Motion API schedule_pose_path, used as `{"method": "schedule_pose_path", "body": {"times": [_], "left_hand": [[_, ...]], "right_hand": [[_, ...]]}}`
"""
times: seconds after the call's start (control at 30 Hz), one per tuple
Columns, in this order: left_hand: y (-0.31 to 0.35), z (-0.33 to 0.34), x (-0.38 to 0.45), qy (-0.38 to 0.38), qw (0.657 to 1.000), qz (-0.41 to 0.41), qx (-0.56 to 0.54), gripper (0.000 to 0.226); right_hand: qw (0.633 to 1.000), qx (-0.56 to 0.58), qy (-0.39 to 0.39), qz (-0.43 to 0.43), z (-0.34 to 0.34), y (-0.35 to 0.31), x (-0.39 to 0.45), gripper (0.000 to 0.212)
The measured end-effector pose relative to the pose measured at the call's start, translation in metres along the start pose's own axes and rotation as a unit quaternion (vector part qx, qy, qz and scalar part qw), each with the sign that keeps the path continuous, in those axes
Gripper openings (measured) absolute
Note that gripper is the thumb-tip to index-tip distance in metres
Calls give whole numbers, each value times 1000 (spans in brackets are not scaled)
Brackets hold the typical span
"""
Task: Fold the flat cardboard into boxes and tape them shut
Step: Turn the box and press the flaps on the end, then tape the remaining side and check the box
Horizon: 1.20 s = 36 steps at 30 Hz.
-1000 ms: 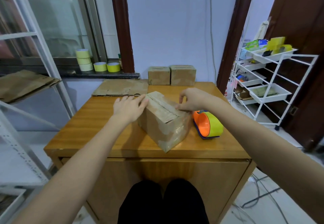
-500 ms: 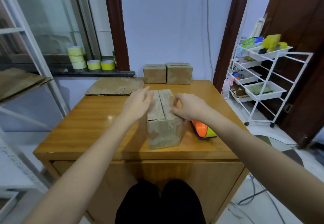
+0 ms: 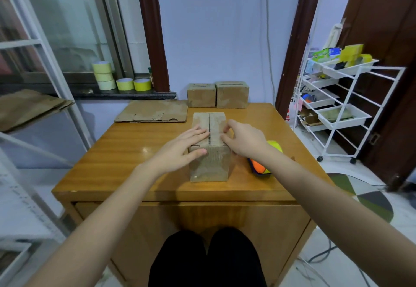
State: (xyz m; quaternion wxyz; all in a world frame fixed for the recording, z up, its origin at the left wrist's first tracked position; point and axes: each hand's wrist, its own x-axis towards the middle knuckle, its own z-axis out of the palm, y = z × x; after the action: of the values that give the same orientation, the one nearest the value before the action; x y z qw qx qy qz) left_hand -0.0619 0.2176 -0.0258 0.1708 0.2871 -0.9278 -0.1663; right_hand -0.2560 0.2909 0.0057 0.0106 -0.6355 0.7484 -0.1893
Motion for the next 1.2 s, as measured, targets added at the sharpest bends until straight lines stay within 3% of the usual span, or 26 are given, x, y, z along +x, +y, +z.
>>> {"method": "schedule_pose_path", "body": {"times": [0.13,0.2,0.3,0.47,0.67,0.8,0.97,1.07,1.2], "left_hand": [[8,-8,3,-16,996,-26,-89,69],[21,-11,2,56,989,-32,-134,62],[55,-8,1,212,972,15,-104,34],[105,34,10,123,990,72,6,28],[131,99,29,13,994,-39,104,29],[136,123,37,5,988,-87,124,32],[132,137,49,-2,986,-85,145,37],[128,142,51,45,986,-64,147,31],[131,139,47,120,986,-15,112,25]], "right_hand": [[998,-2,68,2,-5,14,-17,29],[994,-1,108,5,-12,27,-27,27],[988,4,149,38,-24,51,-38,20],[987,23,131,95,-26,92,-51,15],[989,59,16,132,-4,121,-67,21],[986,111,-38,115,6,127,-72,22],[983,154,-54,87,15,127,-81,10],[980,181,-40,68,16,129,-85,9],[976,214,-9,34,11,132,-93,30]]}}
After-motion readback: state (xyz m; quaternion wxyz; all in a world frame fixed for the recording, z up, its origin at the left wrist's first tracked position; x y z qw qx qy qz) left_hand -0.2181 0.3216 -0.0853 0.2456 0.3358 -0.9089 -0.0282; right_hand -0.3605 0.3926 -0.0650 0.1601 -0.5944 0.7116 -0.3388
